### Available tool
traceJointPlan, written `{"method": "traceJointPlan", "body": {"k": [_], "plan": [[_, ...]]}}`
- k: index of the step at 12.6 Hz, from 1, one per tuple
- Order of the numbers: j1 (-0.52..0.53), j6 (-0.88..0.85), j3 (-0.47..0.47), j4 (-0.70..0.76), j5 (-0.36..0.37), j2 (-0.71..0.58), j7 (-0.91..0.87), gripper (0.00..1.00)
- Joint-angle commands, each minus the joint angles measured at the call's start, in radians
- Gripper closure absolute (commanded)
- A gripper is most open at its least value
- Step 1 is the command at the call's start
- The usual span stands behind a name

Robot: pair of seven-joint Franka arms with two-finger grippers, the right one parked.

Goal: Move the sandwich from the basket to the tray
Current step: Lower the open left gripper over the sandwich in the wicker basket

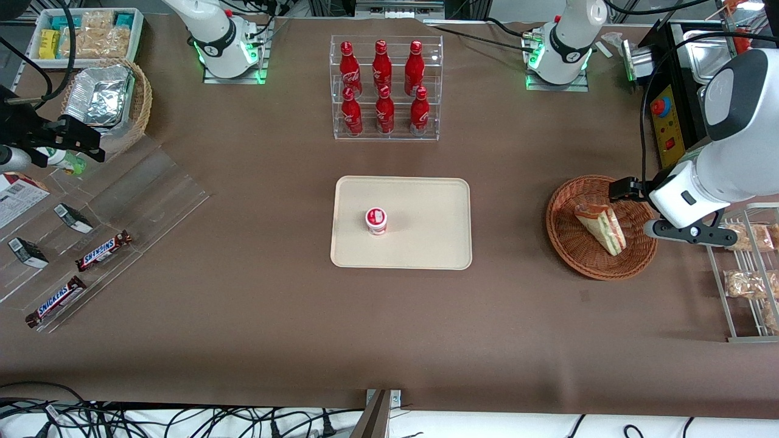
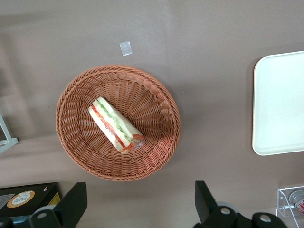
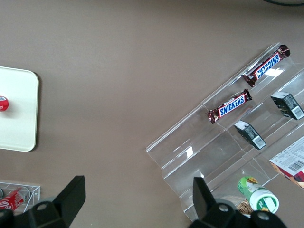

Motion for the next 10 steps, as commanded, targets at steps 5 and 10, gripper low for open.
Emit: {"method": "traceJointPlan", "body": {"k": [5,10], "plan": [[0.018,-0.026,0.009,0.02,-0.006,0.025,-0.022,0.0],[0.063,0.015,0.011,-0.014,-0.005,0.064,-0.346,0.0]]}}
